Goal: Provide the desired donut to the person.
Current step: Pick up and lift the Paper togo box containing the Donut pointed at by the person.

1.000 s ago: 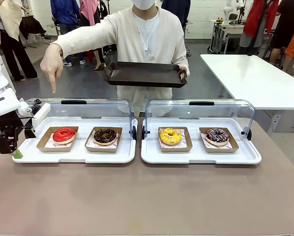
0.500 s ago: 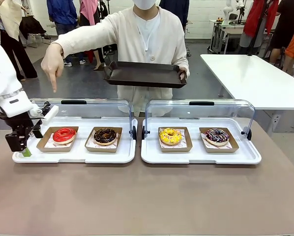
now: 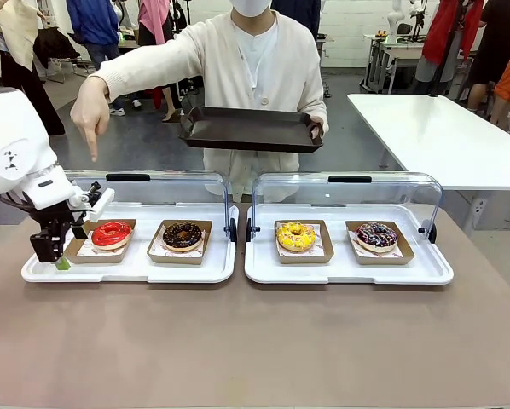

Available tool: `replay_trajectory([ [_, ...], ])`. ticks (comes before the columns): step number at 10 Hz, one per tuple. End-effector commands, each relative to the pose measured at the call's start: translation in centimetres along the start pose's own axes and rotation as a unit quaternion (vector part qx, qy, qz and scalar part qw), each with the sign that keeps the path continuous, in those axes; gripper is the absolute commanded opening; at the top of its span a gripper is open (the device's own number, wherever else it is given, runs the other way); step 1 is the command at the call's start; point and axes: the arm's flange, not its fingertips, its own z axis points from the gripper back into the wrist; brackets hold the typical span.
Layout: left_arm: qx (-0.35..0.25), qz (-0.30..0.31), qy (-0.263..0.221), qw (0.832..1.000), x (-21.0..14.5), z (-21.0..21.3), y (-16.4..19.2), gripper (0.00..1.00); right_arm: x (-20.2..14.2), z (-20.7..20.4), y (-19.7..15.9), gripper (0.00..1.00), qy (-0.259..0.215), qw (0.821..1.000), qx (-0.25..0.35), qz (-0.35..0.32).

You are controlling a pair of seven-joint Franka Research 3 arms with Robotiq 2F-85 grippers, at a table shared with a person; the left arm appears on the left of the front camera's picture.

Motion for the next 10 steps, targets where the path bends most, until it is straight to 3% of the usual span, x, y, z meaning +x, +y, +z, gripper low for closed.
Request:
replay_trajectory([
  [1,0.008,-0.009,0.015,1.000,-0.4,-1.6,0.9,1.00,0.1,0.1,-0.1,1.00,-0.009,1.000,0.003,0.010],
  [10,0.002,0.019,0.025,0.999,-1.5,-3.4,3.3,1.00,0.1,0.1,-0.1,1.00,-0.009,1.000,0.003,0.010],
])
